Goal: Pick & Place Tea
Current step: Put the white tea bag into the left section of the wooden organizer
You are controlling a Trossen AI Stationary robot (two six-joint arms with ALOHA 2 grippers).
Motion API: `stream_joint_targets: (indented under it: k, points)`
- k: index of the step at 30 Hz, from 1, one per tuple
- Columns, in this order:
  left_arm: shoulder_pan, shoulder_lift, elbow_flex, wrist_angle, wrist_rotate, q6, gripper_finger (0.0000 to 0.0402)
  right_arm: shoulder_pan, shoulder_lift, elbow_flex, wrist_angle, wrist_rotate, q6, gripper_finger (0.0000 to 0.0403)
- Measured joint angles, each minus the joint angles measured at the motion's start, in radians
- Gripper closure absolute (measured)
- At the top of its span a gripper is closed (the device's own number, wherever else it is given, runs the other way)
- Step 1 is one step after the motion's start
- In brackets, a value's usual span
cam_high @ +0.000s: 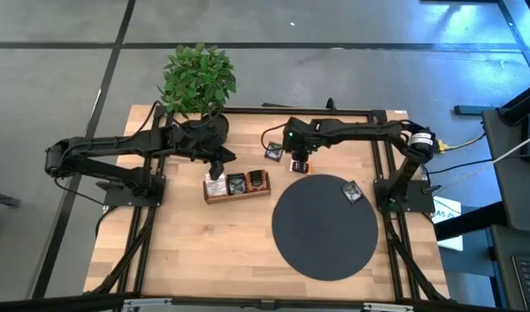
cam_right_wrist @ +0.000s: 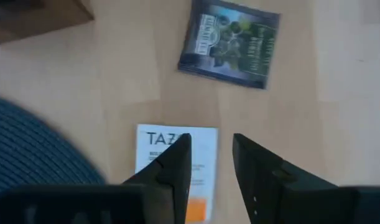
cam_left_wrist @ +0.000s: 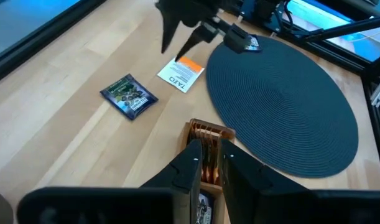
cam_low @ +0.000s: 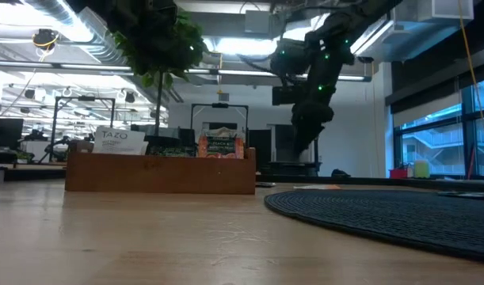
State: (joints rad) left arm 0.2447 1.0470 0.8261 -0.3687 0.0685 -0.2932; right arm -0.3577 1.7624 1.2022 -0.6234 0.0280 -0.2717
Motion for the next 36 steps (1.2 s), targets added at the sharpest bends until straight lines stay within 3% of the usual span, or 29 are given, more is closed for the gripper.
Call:
stream_joint_targets:
  k: [5, 10, 24, 36]
  points:
    - [0.000, 0.000, 0.000, 0.000, 0.000, 0.000, 0.0351, -0.047, 0.026, 0.000, 0.013, -0.018, -0.062, 0.0283]
    - [0.000, 0.000, 0.000, 0.000, 0.000, 0.000, 0.0348, -0.067, 0.062, 0.000, 0.012, -0.134, -0.071, 0.0283]
    - [-0.001, 0.000, 0.000, 0.001, -0.010, 0.001, 0.0353, -0.067, 0.188, 0.004, 0.033, -0.128, -0.072, 0.0285]
    - [0.000, 0.000, 0.000, 0.002, -0.060, 0.000, 0.0349, -0.066, 0.192, 0.003, 0.072, -0.066, -0.076, 0.0392]
